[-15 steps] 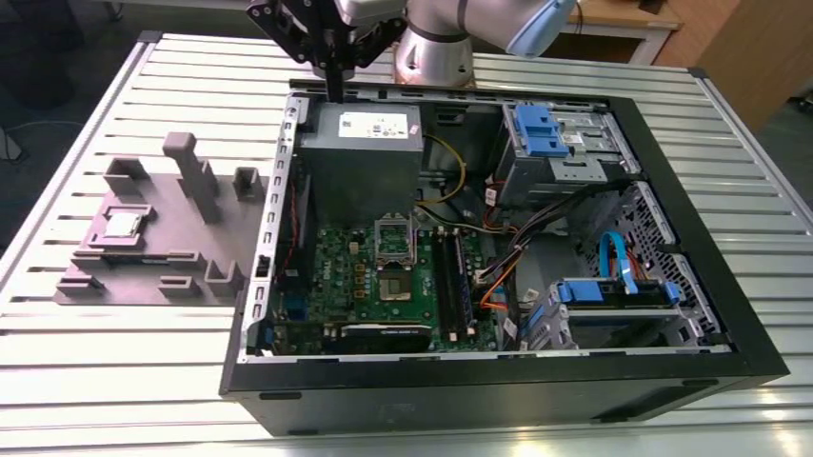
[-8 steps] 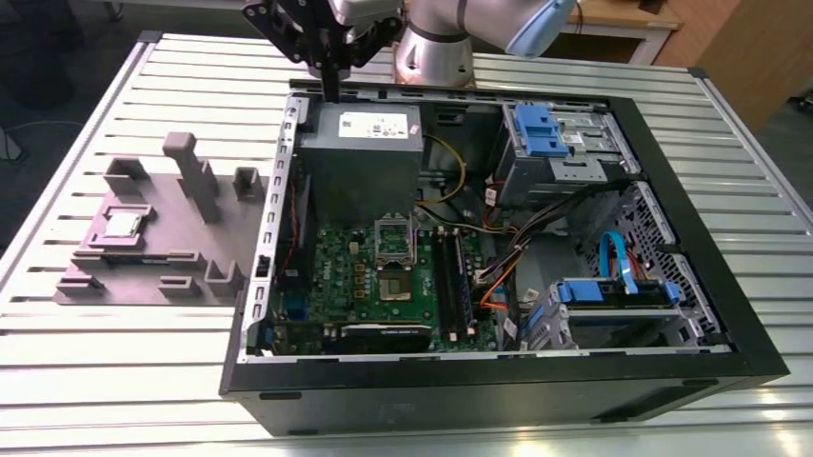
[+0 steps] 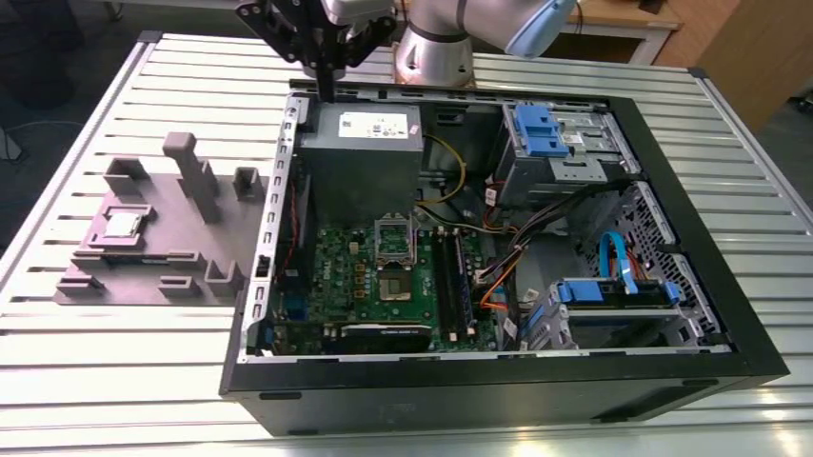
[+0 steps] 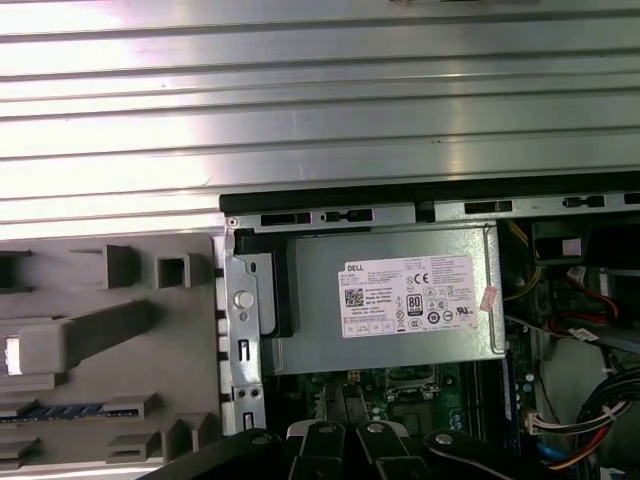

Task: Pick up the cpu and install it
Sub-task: 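Reach for the cpu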

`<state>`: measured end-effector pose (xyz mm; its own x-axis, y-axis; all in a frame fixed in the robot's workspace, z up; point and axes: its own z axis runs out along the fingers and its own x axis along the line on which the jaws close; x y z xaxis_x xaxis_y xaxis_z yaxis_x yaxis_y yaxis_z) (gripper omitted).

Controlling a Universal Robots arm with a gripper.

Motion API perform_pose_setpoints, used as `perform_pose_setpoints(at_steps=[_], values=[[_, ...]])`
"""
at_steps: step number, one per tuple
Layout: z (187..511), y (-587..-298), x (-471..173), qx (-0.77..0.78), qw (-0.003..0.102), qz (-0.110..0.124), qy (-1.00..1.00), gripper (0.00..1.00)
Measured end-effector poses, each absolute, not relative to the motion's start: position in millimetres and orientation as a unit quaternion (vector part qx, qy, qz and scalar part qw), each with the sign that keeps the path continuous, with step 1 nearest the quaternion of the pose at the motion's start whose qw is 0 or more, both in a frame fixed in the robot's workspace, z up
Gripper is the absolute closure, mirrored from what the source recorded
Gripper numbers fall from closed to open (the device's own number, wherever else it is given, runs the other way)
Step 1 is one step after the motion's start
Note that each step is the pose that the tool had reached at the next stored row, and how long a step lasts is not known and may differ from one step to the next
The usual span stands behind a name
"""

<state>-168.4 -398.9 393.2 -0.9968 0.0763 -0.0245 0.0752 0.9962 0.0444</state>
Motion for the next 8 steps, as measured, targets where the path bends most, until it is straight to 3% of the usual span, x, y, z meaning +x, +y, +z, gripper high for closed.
perform_pose_setpoints(at_steps=[8], values=[[393.2, -398.9, -173.2, 0.038, 0.013, 0.022, 0.999, 0.89]])
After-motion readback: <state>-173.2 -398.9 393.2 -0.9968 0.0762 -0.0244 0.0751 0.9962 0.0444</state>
